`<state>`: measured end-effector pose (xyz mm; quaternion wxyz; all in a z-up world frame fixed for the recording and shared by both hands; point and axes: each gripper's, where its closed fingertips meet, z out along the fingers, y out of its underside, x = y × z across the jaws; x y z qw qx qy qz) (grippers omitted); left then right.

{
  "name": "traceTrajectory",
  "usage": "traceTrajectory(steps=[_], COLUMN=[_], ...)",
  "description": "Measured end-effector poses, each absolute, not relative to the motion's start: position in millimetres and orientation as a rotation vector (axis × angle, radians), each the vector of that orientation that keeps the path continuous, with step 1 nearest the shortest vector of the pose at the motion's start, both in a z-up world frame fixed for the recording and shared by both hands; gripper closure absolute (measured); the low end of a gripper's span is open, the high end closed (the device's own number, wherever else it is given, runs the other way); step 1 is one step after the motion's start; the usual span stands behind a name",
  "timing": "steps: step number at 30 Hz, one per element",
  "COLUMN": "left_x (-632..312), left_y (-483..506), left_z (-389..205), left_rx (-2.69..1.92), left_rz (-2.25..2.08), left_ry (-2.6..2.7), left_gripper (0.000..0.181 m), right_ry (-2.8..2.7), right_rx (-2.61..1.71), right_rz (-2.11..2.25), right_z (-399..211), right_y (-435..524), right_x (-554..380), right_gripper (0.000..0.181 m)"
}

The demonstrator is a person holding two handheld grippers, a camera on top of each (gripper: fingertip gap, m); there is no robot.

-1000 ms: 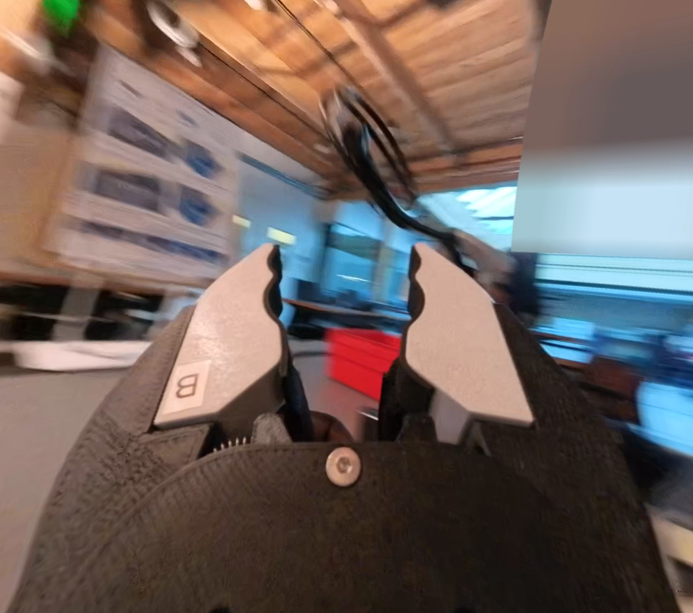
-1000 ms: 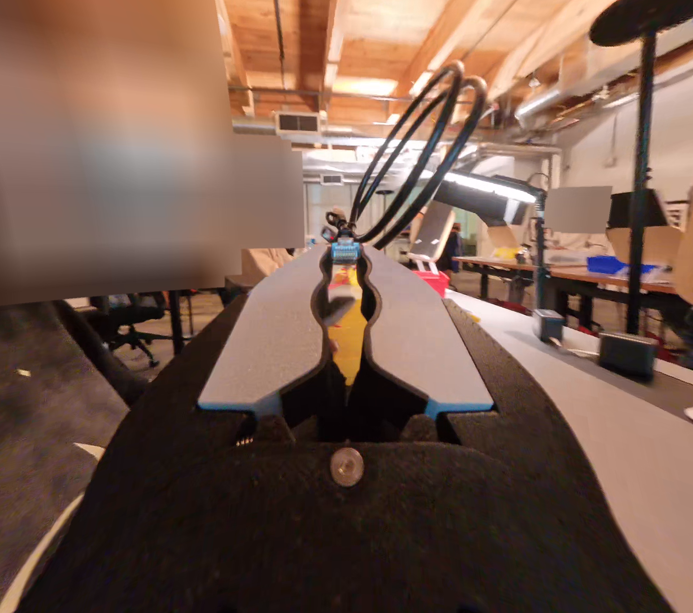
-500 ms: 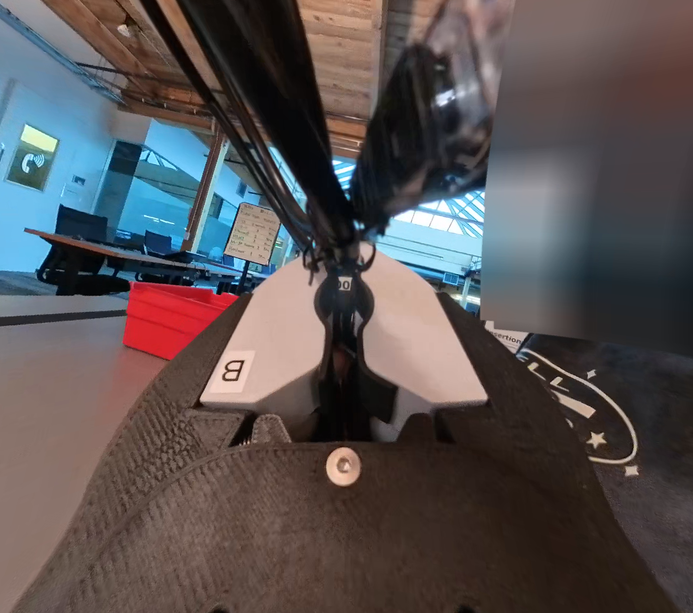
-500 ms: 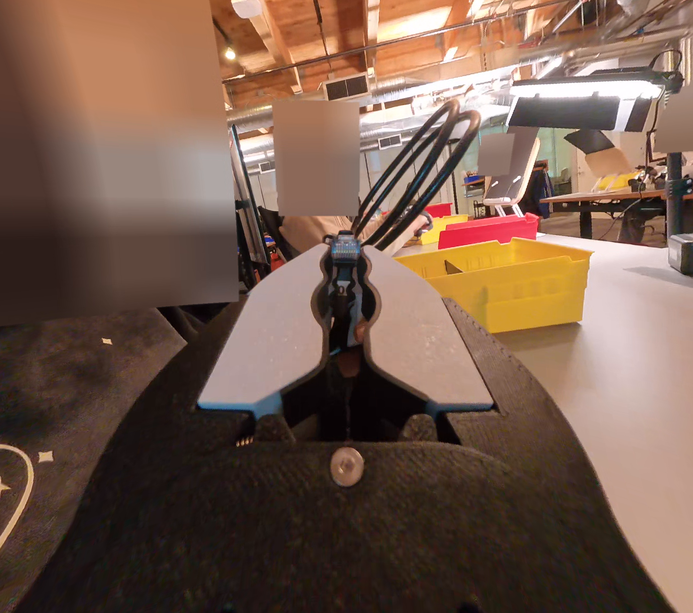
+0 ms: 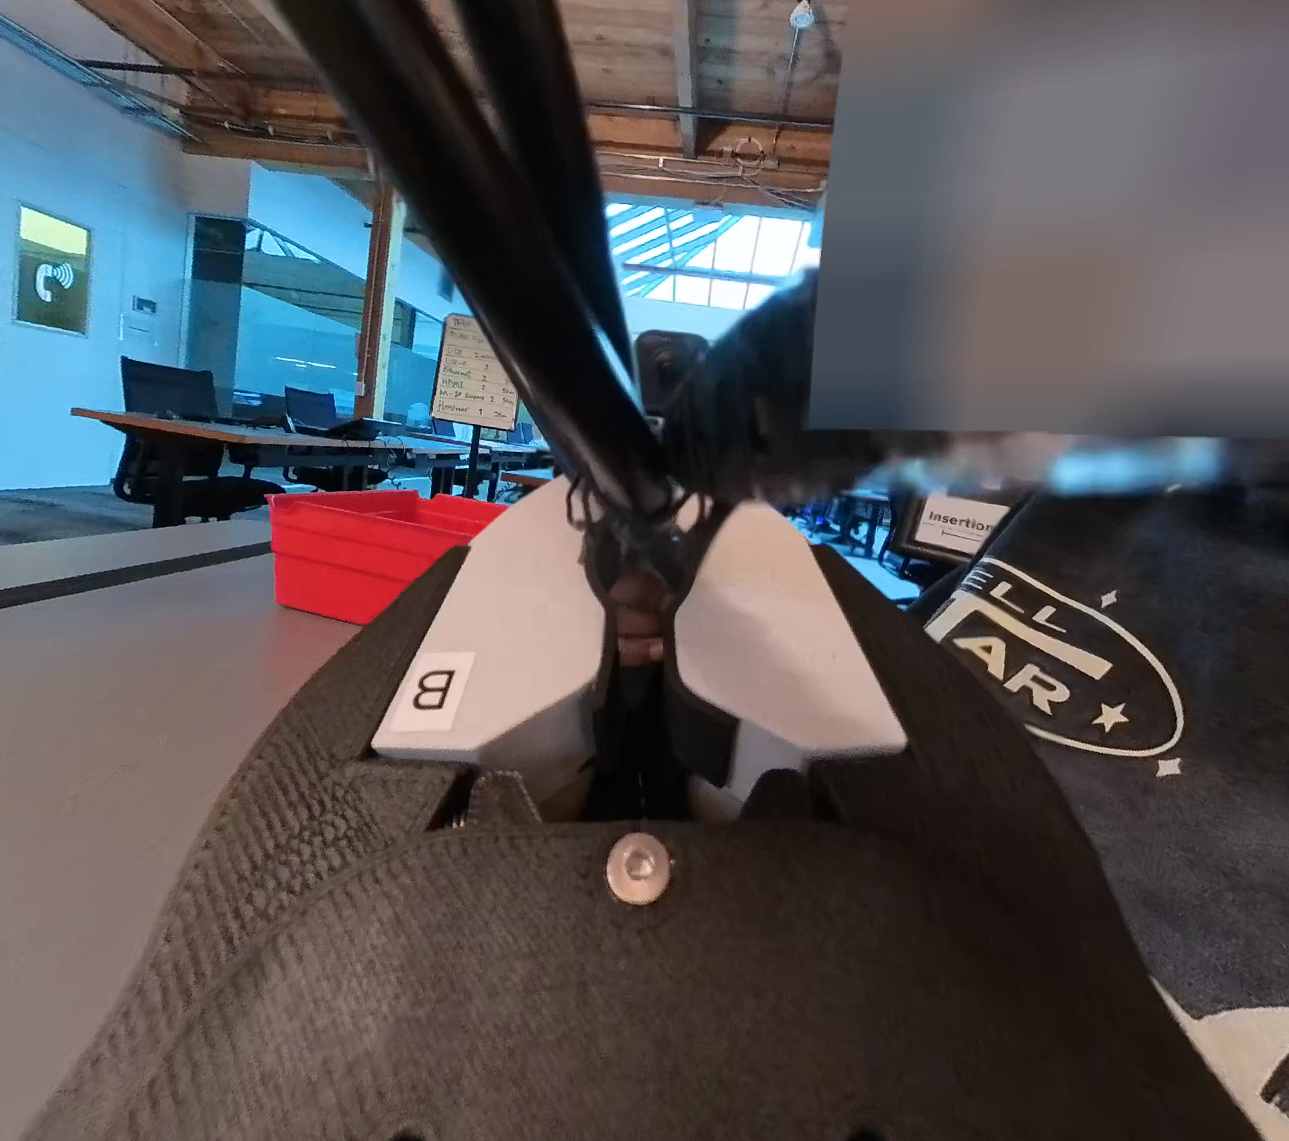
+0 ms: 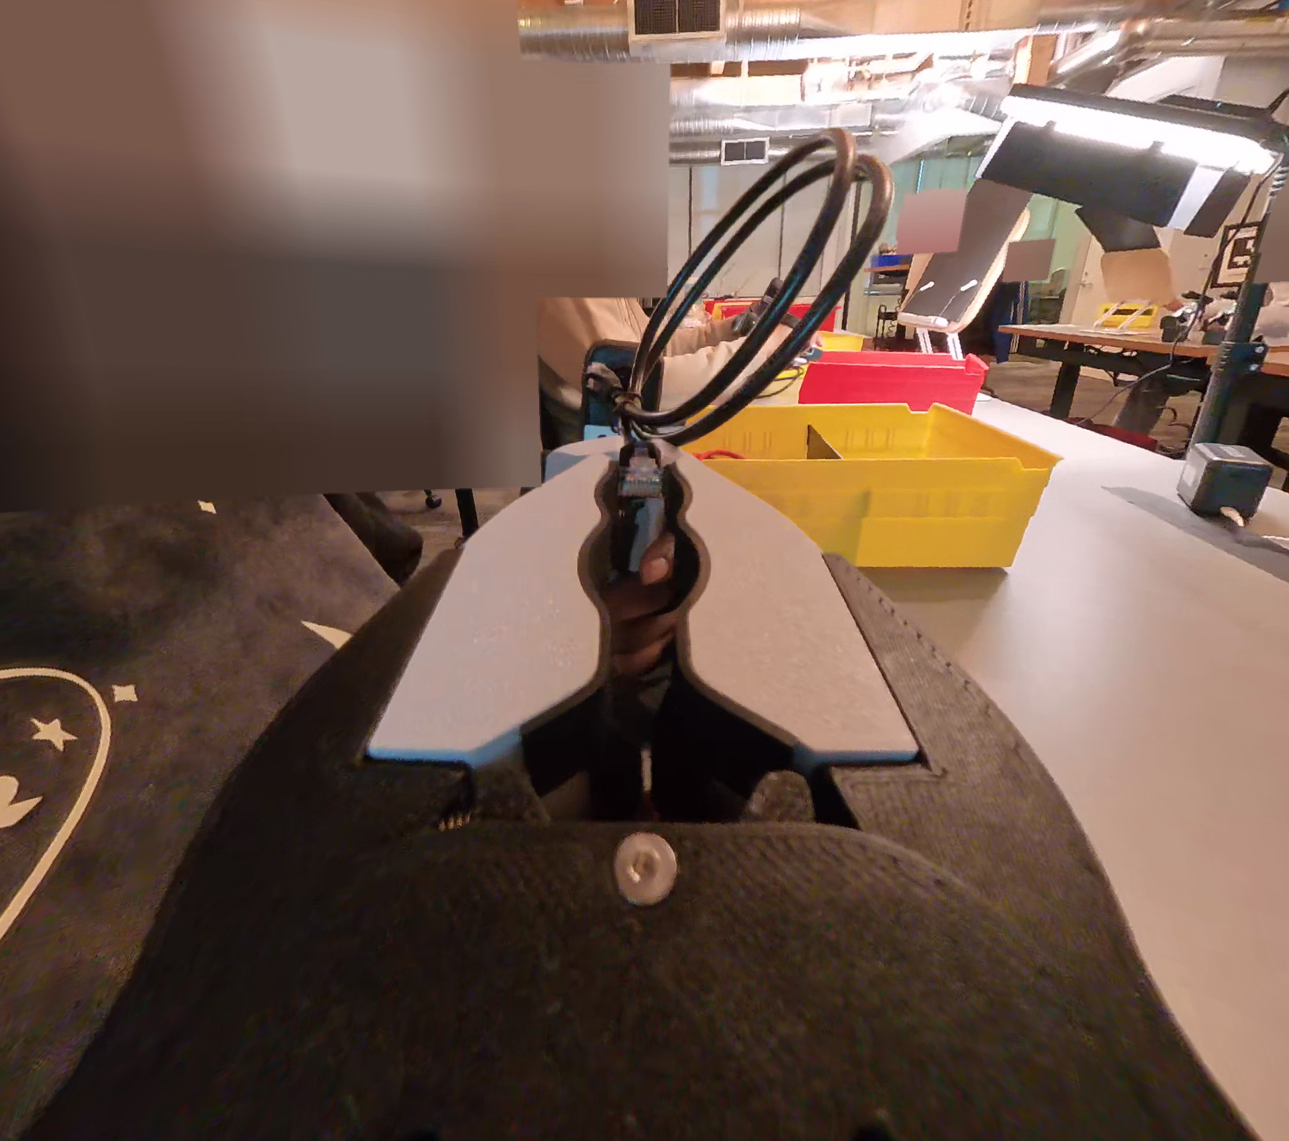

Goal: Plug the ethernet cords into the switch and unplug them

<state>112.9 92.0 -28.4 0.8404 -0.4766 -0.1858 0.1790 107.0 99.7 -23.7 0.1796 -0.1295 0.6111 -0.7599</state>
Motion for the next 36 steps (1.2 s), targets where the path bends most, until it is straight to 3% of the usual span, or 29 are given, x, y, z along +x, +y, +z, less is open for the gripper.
traceTrajectory(steps=[6,21,22,24,28,33,36], left_x=[115,115,114,110,94,91,89], left_y=[105,109,110,106,94,91,90], left_z=[-40,-49,-50,-53,-72,-76,-81], left_rx=[-1.153,-1.240,-1.251,-1.261,-1.346,-1.357,-1.362], left_rz=[0.371,0.404,0.418,0.441,0.528,0.535,0.535], left_ry=[-0.376,-0.373,-0.379,-0.406,-0.500,-0.507,-0.526], left_gripper=[0.160,0.169,0.170,0.170,0.170,0.170,0.170], right_ry=[1.731,1.750,1.786,1.877,2.338,2.759,2.916], right_rx=[-0.422,-0.461,-0.472,-0.454,-0.337,-0.419,-0.554], right_rz=[-2.141,-2.140,-2.152,-2.220,-2.156,-1.716,-1.407], right_z=[-34,-40,-39,-33,-55,-113,-132], right_y=[100,102,104,114,146,172,170], right_x=[115,116,113,96,44,22,13], right_gripper=[0.170,0.169,0.165,0.139,0.115,0.080,0.073])
